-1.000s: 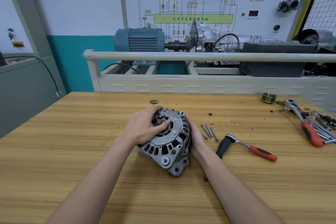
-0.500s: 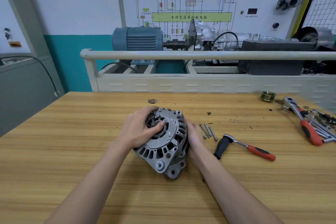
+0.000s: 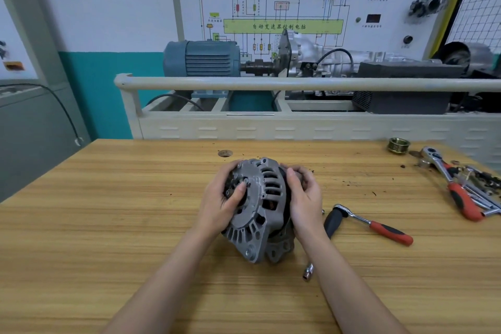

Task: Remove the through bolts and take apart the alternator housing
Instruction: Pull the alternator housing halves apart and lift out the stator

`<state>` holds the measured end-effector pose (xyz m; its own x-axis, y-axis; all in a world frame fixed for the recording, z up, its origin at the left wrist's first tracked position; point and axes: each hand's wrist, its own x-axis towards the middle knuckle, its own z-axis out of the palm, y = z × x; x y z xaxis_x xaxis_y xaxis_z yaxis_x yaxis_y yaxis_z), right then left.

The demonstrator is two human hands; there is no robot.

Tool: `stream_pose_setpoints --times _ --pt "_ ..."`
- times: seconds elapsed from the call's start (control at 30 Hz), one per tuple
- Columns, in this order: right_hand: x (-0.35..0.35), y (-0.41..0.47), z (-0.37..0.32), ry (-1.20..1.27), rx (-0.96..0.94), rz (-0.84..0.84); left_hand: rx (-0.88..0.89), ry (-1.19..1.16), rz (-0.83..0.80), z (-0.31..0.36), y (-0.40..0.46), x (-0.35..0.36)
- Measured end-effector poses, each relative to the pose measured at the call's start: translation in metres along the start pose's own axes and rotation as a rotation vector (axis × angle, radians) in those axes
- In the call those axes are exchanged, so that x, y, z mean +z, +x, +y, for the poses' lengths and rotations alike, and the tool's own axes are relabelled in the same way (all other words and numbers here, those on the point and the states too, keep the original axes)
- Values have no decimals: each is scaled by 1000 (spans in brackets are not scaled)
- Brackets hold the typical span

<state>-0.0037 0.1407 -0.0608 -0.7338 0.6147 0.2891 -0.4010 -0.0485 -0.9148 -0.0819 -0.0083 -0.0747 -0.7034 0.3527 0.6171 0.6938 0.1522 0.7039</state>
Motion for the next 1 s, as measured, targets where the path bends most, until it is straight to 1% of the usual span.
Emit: stream_pose_setpoints --times 0.1,0.2,0.33,0.47,0.53,0.67,0.77,0.9,0.97,1.0 --pt "4 -7 -2 -59 -85 -8 -7 -99 15 -5 -3 0" --pt "11 -14 -2 -145 -190 1 -53 -197 -4 -7 -9 -1" --pt "18 -16 1 -241 -315 5 -81 -242 -31 -10 -12 -5" --pt "20 -15 4 -279 -358 -3 -102 -262 -64 -10 -12 -5" --pt "20 -15 4 -288 -373 -8 -125 -255 -112 -11 -12 -7" --pt "24 -16 3 -289 -376 -90 -143 -176 -228 -16 -17 -21" --pt "32 -21 2 -307 -383 -170 -144 -141 -275 -21 -25 -33" --pt "36 -22 4 -298 -378 -181 -194 -147 -325 -21 -28 -38" --pt "34 -21 4 -286 -341 -179 -222 -194 -368 -19 -26 -44" --pt "33 -20 4 -287 -324 -186 -250 -272 -384 -19 -25 -50"
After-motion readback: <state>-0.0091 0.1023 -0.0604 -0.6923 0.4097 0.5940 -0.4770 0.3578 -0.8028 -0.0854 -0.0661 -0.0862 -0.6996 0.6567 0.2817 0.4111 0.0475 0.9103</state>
